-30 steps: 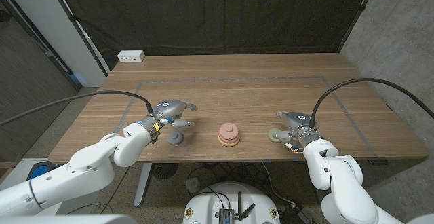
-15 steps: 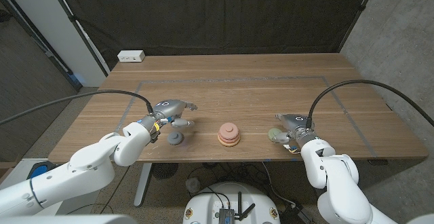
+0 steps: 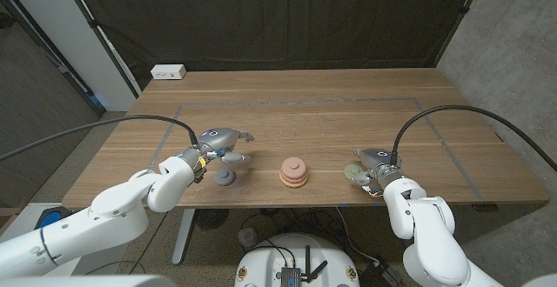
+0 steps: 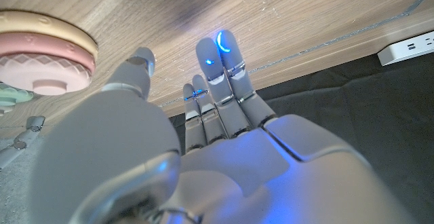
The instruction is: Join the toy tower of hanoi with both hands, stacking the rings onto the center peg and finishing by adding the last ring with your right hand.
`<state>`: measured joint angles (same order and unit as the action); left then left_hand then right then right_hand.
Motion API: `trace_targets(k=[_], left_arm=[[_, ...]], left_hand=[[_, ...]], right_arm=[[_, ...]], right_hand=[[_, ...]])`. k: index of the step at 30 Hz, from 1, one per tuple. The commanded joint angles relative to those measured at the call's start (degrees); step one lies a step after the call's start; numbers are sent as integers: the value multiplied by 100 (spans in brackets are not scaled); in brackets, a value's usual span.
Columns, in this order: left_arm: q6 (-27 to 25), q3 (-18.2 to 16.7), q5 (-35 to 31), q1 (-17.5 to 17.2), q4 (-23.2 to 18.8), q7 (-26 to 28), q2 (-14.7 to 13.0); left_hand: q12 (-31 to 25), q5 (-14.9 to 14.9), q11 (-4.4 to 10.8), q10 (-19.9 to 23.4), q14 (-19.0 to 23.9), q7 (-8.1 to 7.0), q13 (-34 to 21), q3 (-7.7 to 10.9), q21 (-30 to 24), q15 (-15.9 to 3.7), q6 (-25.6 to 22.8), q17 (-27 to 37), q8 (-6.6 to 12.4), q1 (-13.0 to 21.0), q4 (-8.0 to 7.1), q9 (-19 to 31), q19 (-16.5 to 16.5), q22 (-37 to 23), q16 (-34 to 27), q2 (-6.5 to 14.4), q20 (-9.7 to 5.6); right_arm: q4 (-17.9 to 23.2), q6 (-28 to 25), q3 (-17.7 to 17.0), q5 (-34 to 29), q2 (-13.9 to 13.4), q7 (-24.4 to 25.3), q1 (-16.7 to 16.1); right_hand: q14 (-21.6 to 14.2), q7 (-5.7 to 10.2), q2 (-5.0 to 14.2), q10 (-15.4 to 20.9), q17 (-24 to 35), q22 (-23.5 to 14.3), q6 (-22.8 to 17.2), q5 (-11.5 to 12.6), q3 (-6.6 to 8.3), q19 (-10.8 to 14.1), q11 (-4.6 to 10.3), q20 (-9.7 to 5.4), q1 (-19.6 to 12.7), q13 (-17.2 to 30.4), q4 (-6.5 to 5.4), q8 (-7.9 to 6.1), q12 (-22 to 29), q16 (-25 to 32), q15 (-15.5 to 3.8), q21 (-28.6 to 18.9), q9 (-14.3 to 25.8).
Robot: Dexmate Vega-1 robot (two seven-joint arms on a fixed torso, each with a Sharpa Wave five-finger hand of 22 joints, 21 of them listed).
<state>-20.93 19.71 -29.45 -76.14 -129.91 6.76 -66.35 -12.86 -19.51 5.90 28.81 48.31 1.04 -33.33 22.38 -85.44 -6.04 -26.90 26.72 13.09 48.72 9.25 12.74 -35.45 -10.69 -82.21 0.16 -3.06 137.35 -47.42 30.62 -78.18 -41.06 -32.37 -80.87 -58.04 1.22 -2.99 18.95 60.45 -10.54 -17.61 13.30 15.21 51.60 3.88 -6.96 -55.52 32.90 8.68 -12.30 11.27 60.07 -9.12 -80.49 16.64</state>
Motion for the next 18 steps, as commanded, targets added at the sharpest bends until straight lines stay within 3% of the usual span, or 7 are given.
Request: trace_targets(k=[1,18], left_arm=[[21,87,15,84,37,-32,37],[45,71,70,57,67,49,29]], left_hand=[[28,-39,-8,63,45,-17,-27,30,-17,-647,-45,12,-3,12,-5,27,-40,-1,6,79,-675],[30,-48,-9,86,48,-15,-35,60,-17,-647,-73,22,-10,4,3,32,-57,-1,12,94,-691]], right_arm=[[-165,66,-48,24,144,-90,46],[-351,40,56,-25,197,-229,222]], right_hand=[[36,-6,12,62,-17,-24,-75,-11,-34,-32,-11,-539,-70,15,-14,-50,45,52,-333,-37,15],[-12,33,100,293,-60,-18,-209,18,-74,-29,65,-534,-128,53,-16,-106,130,173,-339,-73,9]])
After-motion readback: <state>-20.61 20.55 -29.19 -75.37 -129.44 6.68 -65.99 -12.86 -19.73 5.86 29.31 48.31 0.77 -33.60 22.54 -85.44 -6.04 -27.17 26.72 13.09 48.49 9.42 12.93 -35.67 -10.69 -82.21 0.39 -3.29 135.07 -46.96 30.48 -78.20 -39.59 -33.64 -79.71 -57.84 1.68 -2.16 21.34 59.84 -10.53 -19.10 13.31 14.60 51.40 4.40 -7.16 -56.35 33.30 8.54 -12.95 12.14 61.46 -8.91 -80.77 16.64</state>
